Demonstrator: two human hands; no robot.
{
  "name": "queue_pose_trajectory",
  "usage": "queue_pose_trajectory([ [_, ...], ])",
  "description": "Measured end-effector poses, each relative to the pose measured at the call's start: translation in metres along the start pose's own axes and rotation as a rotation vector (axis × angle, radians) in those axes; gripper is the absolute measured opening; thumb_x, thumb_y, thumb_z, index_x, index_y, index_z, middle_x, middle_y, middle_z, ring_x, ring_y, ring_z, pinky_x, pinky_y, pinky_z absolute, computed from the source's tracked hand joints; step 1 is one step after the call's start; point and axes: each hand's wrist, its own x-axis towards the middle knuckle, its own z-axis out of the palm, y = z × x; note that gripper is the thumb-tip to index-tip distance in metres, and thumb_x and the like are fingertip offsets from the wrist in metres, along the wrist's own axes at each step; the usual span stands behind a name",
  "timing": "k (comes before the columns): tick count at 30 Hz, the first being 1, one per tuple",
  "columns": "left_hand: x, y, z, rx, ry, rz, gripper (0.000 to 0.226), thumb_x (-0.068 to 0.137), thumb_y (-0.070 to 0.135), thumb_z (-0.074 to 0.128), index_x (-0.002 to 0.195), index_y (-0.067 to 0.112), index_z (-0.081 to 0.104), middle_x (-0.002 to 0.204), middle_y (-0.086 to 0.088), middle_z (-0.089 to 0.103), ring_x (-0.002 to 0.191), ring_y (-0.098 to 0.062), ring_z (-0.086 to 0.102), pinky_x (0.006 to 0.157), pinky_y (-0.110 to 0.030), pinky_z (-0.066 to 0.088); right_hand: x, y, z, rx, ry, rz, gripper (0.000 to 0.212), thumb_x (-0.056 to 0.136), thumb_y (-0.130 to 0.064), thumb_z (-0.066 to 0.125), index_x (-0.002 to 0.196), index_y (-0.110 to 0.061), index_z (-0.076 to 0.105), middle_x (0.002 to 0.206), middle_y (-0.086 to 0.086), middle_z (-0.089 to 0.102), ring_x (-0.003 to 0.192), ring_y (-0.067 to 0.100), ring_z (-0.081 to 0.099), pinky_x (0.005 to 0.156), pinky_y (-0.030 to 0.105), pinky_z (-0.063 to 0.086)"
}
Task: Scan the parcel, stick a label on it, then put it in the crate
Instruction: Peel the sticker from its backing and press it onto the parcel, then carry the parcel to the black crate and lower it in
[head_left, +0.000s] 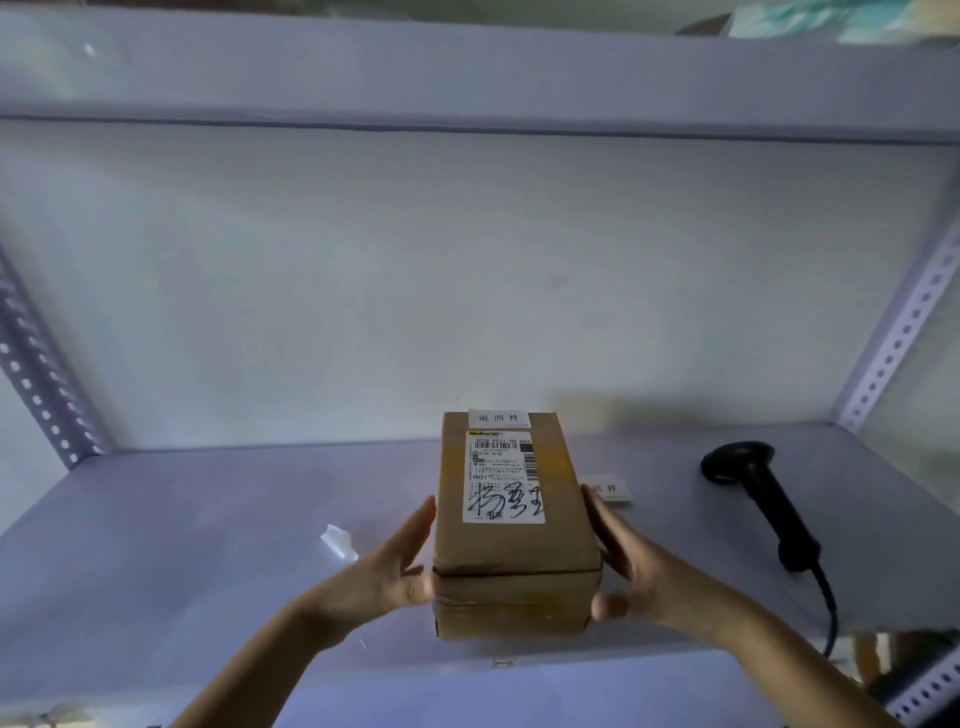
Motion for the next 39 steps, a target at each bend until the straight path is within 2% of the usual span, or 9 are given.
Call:
queue_pose_trajectory([
  [4,-0.003,0.021,0.023,0.075,-0.100,0.103,0.122,0.074,0.017,0.081,0.150,0.039,-0.012,0.156,0.019,0.026,0.138,0.006,0.034,0.108,-0.023,0.039,-0.001,-0.008,0.012,0.008,-0.004,0.016,0.131,0.057,-0.029,0.084,0.141,-0.050,-0.015,0.142,-0.038,0.025,0.125,-0.029,0.029,0.097,-0.002,0.032],
  [6,0.001,0.021,0.028,0.080,-0.036,0.178,0.120,0.074,0.000,0.080,0.148,0.028,-0.010,0.151,0.014,0.029,0.133,0.010,0.039,0.100,-0.015,0.043,0.004,-0.010,0.019,0.027,0.065,-0.016,0.132,0.057,-0.021,0.086,0.141,-0.047,-0.012,0.136,-0.036,0.034,0.117,-0.031,0.038,0.090,-0.001,0.038],
  [11,0.004,0.027,0.037,0.167,0.177,0.300,0.126,0.064,0.033,0.088,0.150,0.017,-0.003,0.152,-0.001,0.033,0.141,-0.014,0.037,0.109,-0.034,0.043,0.013,-0.005,0.034,-0.021,0.307,-0.149,0.127,0.058,-0.023,0.091,0.149,-0.036,0.004,0.143,-0.015,0.049,0.133,0.004,0.046,0.112,0.039,0.040],
  [15,0.004,0.036,0.038,0.200,0.315,0.364,0.115,0.061,0.050,0.084,0.144,0.023,0.009,0.145,0.010,0.042,0.131,0.001,0.047,0.099,-0.019,0.048,0.009,-0.014,0.033,-0.095,0.479,-0.194,0.113,0.062,-0.026,0.089,0.148,-0.036,0.015,0.138,-0.026,0.048,0.130,-0.001,0.047,0.108,0.034,0.045],
  [18,0.008,0.051,0.041,0.248,0.371,0.405,0.106,0.060,0.042,0.085,0.137,0.036,0.013,0.137,0.020,0.045,0.120,0.012,0.051,0.086,-0.008,0.050,0.000,-0.022,0.028,-0.151,0.568,-0.220,0.121,0.061,-0.035,0.088,0.150,-0.039,0.006,0.148,-0.015,0.040,0.135,0.003,0.042,0.110,0.038,0.043],
  [24,0.025,0.085,0.059,0.462,0.300,0.569,0.128,0.068,0.037,0.081,0.150,0.026,-0.016,0.147,0.019,0.041,0.123,0.010,0.051,0.095,-0.007,0.045,-0.033,-0.026,0.010,-0.343,0.740,-0.263,0.125,0.065,-0.039,0.085,0.151,-0.034,-0.006,0.156,-0.008,0.026,0.139,0.000,0.033,0.107,0.023,0.043],
  [29,0.042,0.103,0.085,0.394,0.176,0.635,0.132,0.069,0.017,0.085,0.151,0.018,-0.018,0.147,0.022,0.043,0.131,0.002,0.047,0.099,-0.009,0.043,-0.062,-0.016,0.001,-0.338,0.826,-0.275,0.122,0.068,-0.034,0.084,0.151,-0.035,-0.006,0.153,-0.006,0.033,0.137,0.006,0.038,0.106,0.029,0.047],
  [35,0.052,0.103,0.113,0.388,0.206,0.623,0.130,0.065,0.032,0.085,0.150,0.040,-0.013,0.143,0.034,0.040,0.124,0.008,0.050,0.091,-0.003,0.044,-0.088,-0.007,-0.005,-0.367,0.882,-0.261,0.115,0.068,-0.029,0.084,0.147,-0.036,0.000,0.148,-0.017,0.029,0.131,-0.020,0.028,0.096,-0.003,0.034],
  [39,0.053,0.101,0.140,0.387,0.202,0.638,0.128,0.065,0.036,0.085,0.146,0.049,-0.013,0.143,0.036,0.037,0.127,0.003,0.049,0.090,-0.006,0.047,-0.112,0.006,-0.005,-0.386,0.909,-0.239,0.114,0.068,-0.030,0.085,0.147,-0.035,0.003,0.146,-0.025,0.025,0.131,-0.022,0.024,0.096,-0.005,0.032],
])
